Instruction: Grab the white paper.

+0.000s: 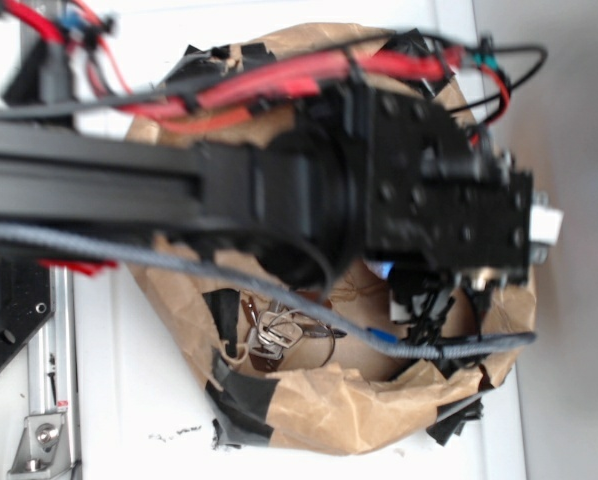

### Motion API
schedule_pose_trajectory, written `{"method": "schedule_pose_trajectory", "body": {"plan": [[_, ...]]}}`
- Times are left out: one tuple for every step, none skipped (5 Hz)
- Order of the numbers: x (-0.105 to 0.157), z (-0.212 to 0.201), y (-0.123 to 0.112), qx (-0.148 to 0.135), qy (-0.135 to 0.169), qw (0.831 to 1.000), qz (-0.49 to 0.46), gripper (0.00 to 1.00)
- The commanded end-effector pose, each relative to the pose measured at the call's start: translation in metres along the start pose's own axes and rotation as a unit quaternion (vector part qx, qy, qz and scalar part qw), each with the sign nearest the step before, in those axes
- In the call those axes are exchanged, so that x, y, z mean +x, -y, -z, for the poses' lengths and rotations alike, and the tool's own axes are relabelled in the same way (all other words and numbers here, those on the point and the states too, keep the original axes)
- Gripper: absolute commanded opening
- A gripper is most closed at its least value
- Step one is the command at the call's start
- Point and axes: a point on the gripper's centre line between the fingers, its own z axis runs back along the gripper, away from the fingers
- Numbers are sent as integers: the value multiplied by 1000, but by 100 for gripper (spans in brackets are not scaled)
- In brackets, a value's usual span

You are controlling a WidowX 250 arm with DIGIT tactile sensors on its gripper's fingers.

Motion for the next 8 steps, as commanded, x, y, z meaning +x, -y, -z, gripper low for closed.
{"method": "schedule_pose_trajectory", "body": {"plan": [[-1, 1, 6, -19, -4, 1000, -7, 0], [-1, 3, 11, -20, 1, 1000, -15, 0], [3, -9, 13, -37, 20, 999, -26, 0], [5, -33, 12, -49, 42, 997, -30, 0], [-3, -83, 8, -66, 80, 993, -51, 0], [-16, -124, -4, -76, 88, 991, -72, 0], [-32, -162, -14, -94, 101, 987, -83, 0], [-27, -168, -5, -101, 101, 986, -86, 0]]}}
